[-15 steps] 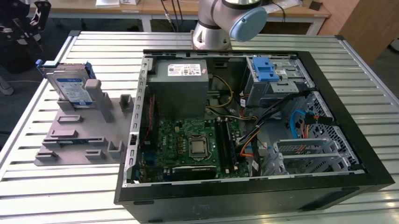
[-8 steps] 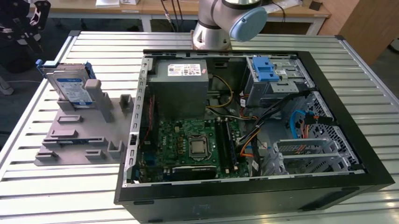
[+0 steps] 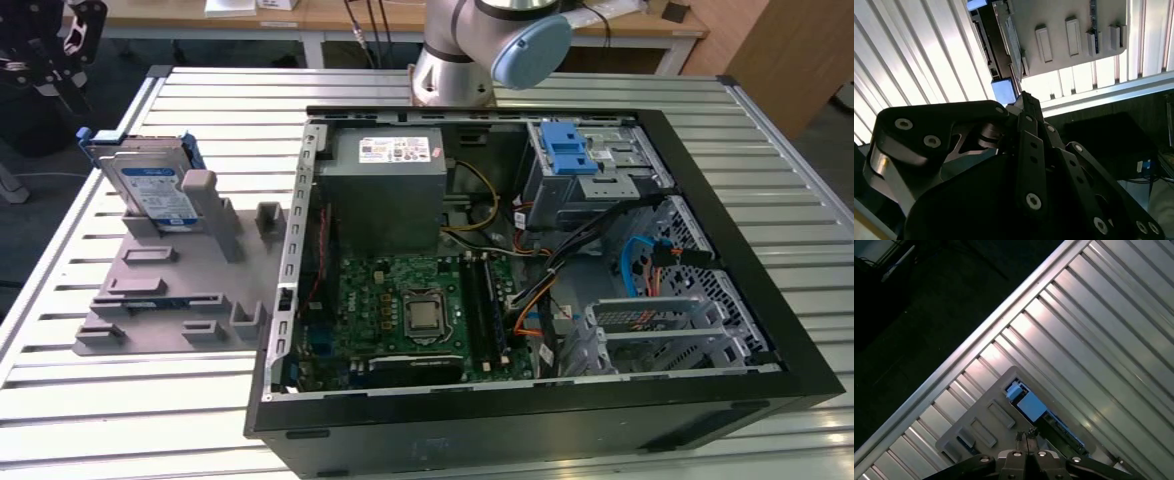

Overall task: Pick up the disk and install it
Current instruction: 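Pick up the disk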

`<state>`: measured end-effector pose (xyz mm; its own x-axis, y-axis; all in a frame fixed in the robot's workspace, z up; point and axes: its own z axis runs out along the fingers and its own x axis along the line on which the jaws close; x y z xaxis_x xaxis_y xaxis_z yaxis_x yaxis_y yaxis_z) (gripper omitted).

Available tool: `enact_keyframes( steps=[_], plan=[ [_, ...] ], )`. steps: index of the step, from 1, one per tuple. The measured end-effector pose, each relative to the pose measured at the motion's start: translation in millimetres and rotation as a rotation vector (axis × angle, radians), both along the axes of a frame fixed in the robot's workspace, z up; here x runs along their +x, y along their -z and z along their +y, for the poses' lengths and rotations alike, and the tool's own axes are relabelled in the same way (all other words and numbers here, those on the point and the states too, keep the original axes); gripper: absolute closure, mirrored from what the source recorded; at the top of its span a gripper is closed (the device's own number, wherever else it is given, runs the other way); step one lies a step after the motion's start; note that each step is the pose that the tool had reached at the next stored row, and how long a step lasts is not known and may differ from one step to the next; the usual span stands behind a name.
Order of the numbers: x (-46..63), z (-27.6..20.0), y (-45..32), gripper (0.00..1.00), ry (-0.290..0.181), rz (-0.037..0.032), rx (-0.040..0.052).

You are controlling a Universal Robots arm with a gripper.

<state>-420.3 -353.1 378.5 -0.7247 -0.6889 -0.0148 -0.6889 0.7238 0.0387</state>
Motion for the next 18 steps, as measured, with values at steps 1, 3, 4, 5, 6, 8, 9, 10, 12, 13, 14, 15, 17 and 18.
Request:
enact_keyframes(
  steps=[1,3,4,5,6,8,9,10,12,13,14,15,17,18],
  plan=[
    [0.0,0.0,0.0,0.89,-0.009,0.0,-0.0001],
    [0.0,0.0,0.0,0.89,-0.025,0.0,-0.0003],
    [0.0,0.0,0.0,0.89,-0.033,-0.0001,-0.0004],
    [0.0,0.0,0.0,0.89,-0.041,0.0,-0.0005],
    [0.0,0.0,0.0,0.89,-0.049,0.0,-0.0006],
    [0.0,0.0,0.0,0.89,-0.065,0.0,-0.0008],
    [0.0,0.0,0.1,0.89,-0.074,0.0,-0.0009],
    [0.0,0.0,0.1,0.89,-0.081,-0.0001,-0.001],
    [0.0,0.0,0.0,0.89,-0.097,0.0,-0.0012],
    [0.0,0.0,0.0,0.89,-0.105,0.0,-0.0014],
    [0.0,0.0,0.1,0.89,-0.113,0.0,-0.0014],
    [0.0,0.0,0.1,0.89,-0.121,0.0,-0.0015],
    [0.0,0.0,0.0,0.89,-0.137,0.0,-0.0016],
    [0.0,0.0,0.0,0.89,-0.144,0.0,-0.0017]
  ],
)
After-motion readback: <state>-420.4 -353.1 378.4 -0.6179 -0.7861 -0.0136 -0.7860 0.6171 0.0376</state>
